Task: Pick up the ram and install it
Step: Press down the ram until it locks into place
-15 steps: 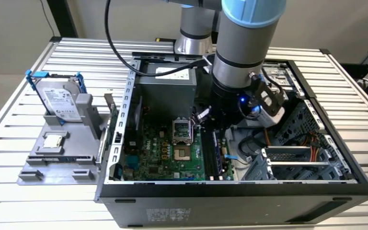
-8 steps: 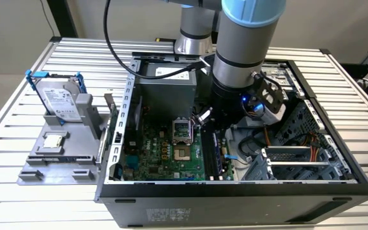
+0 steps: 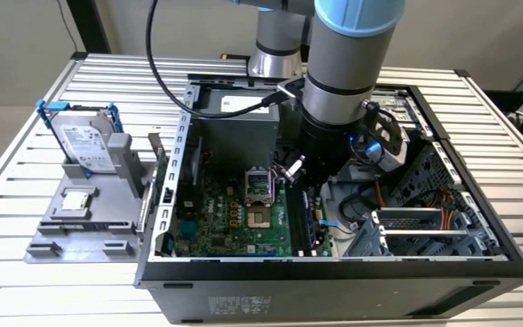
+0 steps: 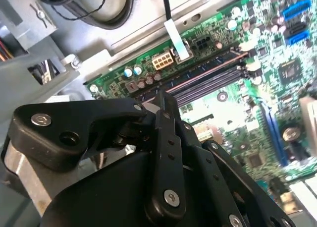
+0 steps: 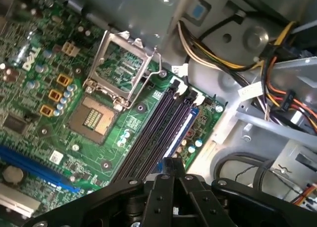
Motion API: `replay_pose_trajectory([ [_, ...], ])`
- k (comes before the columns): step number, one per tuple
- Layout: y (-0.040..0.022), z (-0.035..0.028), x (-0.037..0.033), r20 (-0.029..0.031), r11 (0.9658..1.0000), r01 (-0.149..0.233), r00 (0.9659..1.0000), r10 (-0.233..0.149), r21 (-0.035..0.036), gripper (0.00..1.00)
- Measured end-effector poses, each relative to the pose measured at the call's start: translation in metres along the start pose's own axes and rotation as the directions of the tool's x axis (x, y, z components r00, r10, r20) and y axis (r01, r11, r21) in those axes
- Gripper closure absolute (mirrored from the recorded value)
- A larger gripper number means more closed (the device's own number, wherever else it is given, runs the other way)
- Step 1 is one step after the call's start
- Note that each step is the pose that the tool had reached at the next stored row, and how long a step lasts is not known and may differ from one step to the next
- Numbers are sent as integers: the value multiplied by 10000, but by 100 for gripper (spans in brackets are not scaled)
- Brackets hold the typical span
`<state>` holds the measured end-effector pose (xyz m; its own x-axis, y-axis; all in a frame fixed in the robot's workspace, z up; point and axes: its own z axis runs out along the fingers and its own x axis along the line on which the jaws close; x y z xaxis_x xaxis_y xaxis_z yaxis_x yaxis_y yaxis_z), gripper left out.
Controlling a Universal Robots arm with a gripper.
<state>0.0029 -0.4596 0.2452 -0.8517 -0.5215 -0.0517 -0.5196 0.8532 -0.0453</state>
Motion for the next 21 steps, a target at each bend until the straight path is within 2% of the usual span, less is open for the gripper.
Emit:
replay_pose_trajectory([
  [2,0,0,0,2,9994,336,9994,-336,5,100],
  [5,1,0,0,9,9968,799,9968,-799,-18,100],
  [9,1,0,0,18,9901,1401,9901,-1401,-62,100],
  [12,1,2,0,14,9828,1844,9828,-1844,-107,100],
  [16,1,2,0,-30,9726,2316,9728,-2317,-193,100],
  [19,1,2,0,-11,9618,2731,9620,-2732,-214,100],
  [21,1,2,0,8,9523,3043,9526,-3044,-227,100],
])
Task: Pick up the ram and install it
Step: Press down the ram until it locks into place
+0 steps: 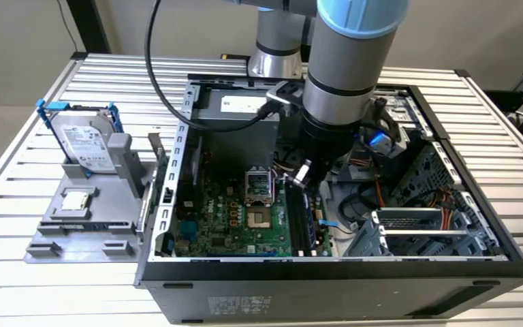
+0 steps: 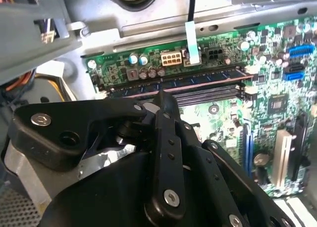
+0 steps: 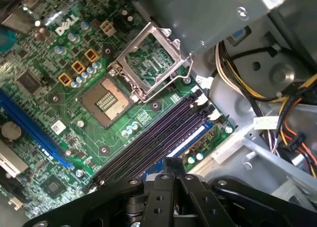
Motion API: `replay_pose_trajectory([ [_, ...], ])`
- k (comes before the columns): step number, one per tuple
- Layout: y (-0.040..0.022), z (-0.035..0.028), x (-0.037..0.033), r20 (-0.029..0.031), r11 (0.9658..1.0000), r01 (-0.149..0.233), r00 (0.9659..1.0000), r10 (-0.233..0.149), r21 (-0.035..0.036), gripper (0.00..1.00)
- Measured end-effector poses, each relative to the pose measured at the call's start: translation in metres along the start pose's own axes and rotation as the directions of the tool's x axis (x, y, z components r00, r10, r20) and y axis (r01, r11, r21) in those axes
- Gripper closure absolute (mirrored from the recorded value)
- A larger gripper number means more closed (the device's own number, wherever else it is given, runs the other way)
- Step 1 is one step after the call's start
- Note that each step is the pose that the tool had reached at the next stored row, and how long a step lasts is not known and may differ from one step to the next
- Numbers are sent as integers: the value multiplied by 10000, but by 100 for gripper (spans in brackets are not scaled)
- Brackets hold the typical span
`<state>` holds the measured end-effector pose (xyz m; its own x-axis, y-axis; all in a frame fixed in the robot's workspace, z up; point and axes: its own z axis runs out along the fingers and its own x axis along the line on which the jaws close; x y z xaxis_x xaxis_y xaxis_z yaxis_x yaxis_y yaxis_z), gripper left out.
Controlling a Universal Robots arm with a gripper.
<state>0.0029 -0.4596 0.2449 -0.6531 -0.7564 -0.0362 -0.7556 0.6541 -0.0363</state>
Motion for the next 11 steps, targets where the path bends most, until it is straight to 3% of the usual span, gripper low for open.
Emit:
replay_pose_trajectory([
  [5,0,1,0,33,9963,856,9963,-856,-30,100],
  [11,0,1,0,73,9836,1801,9836,-1800,-60,100],
])
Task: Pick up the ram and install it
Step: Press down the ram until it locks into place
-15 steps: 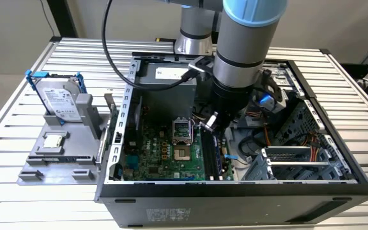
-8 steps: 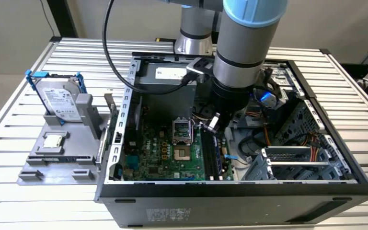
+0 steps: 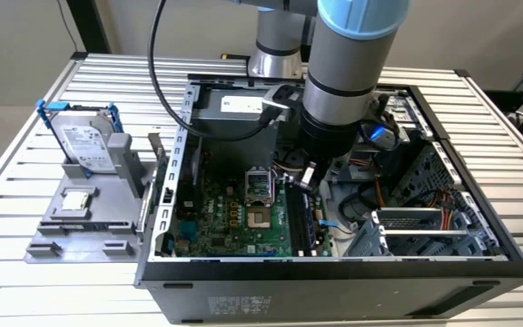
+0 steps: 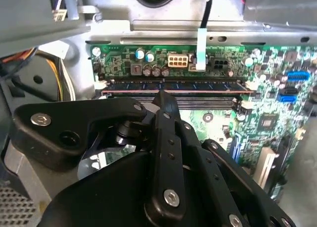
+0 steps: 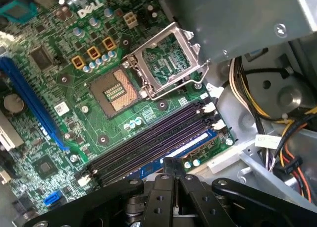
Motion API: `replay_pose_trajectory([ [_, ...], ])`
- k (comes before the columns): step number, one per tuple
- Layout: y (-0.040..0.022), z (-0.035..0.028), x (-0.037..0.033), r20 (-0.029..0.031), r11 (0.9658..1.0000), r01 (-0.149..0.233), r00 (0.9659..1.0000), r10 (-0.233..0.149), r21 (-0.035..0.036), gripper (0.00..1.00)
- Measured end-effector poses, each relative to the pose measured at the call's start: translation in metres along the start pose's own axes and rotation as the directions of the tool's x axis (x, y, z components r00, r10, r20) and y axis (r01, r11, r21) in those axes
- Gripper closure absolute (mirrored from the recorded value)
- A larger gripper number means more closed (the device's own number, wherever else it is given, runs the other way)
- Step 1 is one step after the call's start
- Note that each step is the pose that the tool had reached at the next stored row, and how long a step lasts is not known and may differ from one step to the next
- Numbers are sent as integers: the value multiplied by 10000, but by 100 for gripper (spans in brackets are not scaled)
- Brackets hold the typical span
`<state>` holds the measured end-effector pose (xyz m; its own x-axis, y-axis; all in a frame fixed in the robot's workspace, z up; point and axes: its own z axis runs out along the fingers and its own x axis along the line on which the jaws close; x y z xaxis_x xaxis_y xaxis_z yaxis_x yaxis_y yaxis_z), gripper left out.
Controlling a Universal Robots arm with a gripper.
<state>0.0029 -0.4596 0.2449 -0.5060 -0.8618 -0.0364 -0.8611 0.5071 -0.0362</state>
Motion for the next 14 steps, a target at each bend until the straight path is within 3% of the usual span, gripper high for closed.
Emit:
replay_pose_trajectory([
  [4,0,0,0,21,9984,565,9984,-565,-20,100],
  [7,0,0,0,39,9948,1017,9948,-1017,-35,100],
  [10,-1,0,0,57,9890,1479,9890,-1479,-50,100],
  [14,-1,0,-1,82,9787,2054,9787,-2053,-67,100],
])
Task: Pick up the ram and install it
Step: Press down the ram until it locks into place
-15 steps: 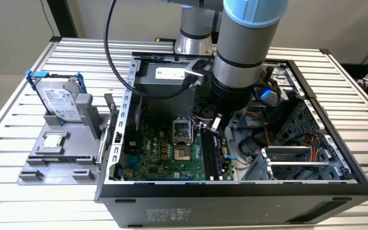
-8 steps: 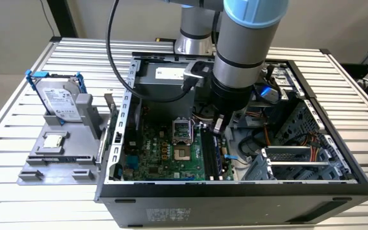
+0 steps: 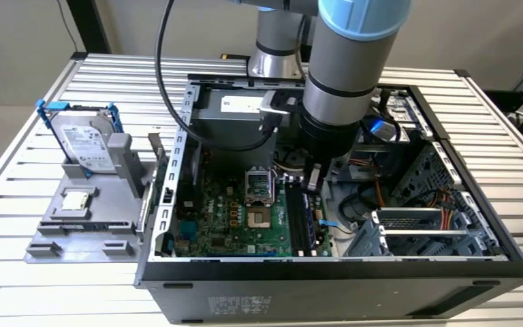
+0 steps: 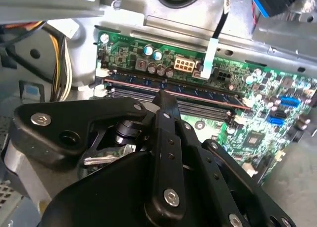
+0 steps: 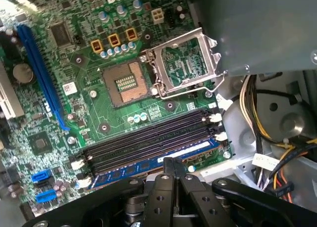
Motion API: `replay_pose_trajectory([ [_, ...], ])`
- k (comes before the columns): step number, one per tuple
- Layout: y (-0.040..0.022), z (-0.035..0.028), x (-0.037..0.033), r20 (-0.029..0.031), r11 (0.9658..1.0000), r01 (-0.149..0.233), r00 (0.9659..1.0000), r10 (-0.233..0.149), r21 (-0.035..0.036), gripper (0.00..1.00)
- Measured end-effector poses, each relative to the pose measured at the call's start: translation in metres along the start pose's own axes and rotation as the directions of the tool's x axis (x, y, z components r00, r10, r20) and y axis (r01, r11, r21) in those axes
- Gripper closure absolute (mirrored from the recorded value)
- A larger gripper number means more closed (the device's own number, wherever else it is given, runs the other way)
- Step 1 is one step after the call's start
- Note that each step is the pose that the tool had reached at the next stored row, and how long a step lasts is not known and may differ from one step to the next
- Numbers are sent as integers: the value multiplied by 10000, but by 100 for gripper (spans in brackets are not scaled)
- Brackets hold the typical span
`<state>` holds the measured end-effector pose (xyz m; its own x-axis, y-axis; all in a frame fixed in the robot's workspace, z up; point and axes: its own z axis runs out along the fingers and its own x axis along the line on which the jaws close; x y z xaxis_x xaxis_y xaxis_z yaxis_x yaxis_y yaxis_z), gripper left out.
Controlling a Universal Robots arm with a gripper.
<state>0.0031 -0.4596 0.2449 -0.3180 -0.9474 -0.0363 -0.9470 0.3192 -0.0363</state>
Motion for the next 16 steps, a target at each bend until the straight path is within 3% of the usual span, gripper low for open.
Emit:
replay_pose_trajectory([
  [4,0,0,0,19,9987,513,9987,-513,-18,100],
  [8,-1,0,1,38,9949,1010,9949,-1010,-35,100],
  [12,-1,0,1,63,9875,1574,9875,-1574,-44,100],
  [16,-2,0,1,93,9768,2143,9767,-2143,-16,100],
])
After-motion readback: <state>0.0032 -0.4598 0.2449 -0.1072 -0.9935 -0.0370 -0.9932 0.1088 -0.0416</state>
